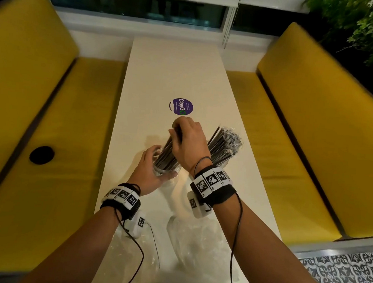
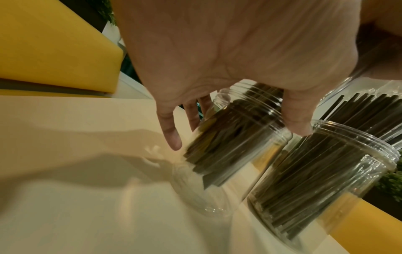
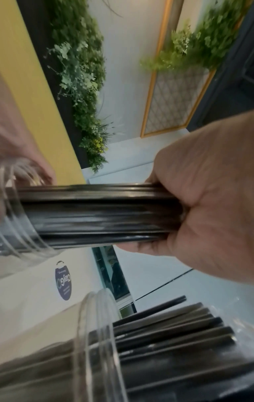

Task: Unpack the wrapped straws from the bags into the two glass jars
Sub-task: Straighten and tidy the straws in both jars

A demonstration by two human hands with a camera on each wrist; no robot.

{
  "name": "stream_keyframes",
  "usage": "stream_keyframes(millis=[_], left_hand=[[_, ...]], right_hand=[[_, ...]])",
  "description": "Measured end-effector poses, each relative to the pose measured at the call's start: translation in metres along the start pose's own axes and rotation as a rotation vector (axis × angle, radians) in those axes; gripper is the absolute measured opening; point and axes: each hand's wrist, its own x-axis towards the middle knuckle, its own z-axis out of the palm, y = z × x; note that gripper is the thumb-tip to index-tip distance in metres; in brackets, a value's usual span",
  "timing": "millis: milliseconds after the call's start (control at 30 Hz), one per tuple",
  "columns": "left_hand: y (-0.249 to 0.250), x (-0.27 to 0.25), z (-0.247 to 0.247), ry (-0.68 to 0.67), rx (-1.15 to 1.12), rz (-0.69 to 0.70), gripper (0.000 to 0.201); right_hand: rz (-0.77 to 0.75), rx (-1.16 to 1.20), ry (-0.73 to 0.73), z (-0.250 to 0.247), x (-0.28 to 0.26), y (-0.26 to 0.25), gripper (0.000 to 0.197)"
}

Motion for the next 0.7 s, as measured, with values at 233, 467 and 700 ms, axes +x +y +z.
stream_keyframes(millis=[233,467,700], left_hand=[[-0.002,0.001,0.001,-0.007,-0.024,-0.006,0.108],[-0.002,0.0,0.001,0.005,0.013,0.005,0.101],[0.001,-0.001,0.0,-0.011,-0.021,-0.018,0.108]], right_hand=[[0.024,-0.366,-0.347,-0.008,-0.001,-0.001,0.062],[-0.143,-0.163,-0.134,-0.008,0.001,-0.002,0.052],[-0.068,-0.328,-0.332,-0.005,-0.001,-0.001,0.06]])
